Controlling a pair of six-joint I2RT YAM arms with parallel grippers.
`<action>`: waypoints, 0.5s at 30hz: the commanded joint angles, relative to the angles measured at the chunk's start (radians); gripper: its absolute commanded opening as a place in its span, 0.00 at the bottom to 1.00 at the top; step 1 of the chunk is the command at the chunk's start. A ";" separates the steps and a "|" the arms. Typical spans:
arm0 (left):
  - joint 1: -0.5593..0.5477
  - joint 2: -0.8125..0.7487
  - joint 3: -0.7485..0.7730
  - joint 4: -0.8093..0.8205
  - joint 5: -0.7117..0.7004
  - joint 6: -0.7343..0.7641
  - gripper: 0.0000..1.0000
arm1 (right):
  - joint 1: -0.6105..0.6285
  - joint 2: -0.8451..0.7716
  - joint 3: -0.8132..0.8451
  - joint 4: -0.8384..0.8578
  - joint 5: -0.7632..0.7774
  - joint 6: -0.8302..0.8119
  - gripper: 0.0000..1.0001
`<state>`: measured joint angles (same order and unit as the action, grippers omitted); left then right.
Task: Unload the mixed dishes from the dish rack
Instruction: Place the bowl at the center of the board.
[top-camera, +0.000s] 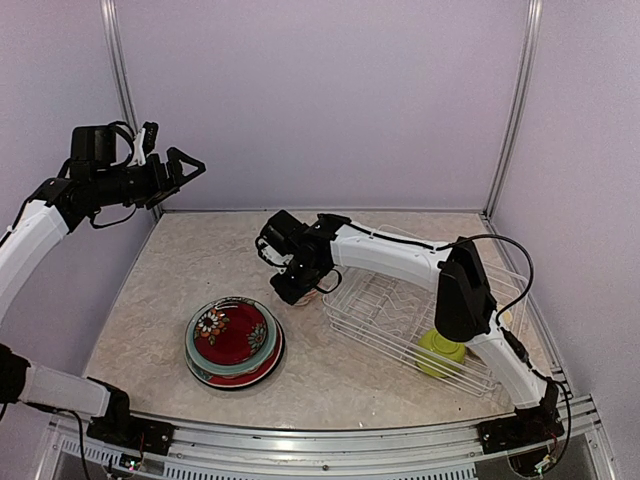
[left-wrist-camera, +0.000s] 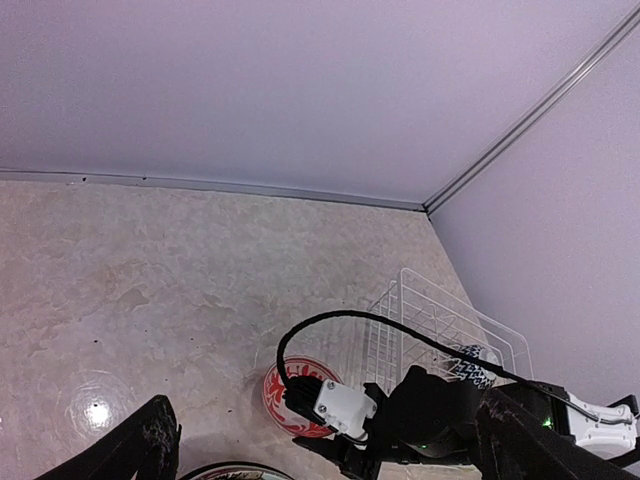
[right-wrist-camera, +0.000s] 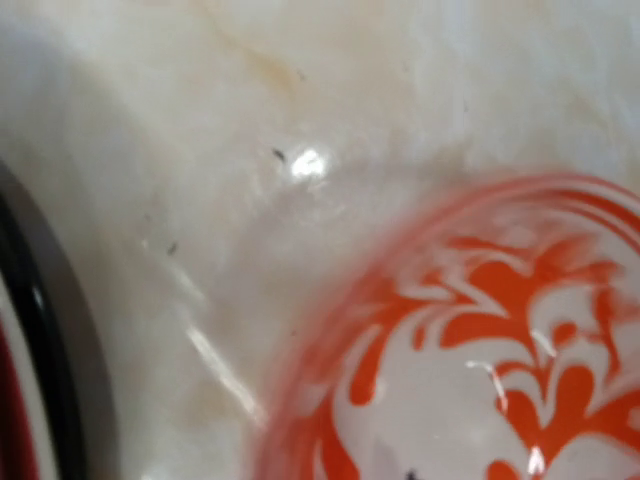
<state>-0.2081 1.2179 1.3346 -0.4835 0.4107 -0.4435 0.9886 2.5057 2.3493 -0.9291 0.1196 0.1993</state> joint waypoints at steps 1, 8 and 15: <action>0.004 0.005 0.014 -0.008 0.007 0.011 0.99 | 0.010 -0.028 0.027 0.017 -0.021 0.011 0.41; 0.004 0.006 0.015 -0.009 0.005 0.012 0.99 | 0.010 -0.169 -0.075 0.092 -0.041 0.041 0.48; 0.006 0.013 0.020 -0.018 -0.001 0.015 0.99 | 0.011 -0.463 -0.385 0.267 0.053 0.068 0.49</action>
<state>-0.2081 1.2182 1.3346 -0.4843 0.4107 -0.4435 0.9886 2.2318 2.1052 -0.7914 0.1036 0.2379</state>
